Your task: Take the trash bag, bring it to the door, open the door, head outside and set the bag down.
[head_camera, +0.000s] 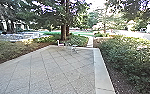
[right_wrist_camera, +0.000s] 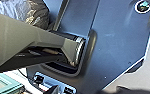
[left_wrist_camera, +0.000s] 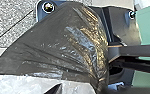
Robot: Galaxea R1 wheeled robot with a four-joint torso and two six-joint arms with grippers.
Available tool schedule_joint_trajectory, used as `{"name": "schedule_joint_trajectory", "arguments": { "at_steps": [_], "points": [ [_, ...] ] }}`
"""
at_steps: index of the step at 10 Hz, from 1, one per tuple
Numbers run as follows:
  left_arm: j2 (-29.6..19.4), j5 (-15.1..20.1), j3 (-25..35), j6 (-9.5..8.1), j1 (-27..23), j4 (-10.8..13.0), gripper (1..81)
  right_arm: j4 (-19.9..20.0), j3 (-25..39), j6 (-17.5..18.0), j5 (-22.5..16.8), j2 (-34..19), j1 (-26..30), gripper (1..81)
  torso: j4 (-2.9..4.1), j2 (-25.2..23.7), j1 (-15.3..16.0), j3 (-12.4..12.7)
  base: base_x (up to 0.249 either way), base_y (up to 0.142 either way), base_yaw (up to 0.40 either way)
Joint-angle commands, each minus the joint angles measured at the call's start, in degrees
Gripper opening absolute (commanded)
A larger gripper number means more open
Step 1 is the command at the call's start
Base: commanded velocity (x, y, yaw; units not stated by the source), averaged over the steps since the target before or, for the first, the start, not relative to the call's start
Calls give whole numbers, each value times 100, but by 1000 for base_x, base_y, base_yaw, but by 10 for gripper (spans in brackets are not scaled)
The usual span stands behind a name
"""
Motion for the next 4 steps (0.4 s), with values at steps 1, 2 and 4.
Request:
{"name": "schedule_joint_trajectory", "arguments": {
  "at_steps": [1,2,4],
  "points": [
    [248,97,-330,36,-124,68,811,35,86,3,-271,67,280,811,0,0,0,0,0,0,0],
    [381,-25,-471,36,-54,68,811,44,86,20,-271,67,298,811,0,-2,0,2,0,0,0],
    [583,-385,-796,27,87,25,811,62,86,29,60,67,262,811,0,-2,-2,5,0,0,0]
  ]
}}
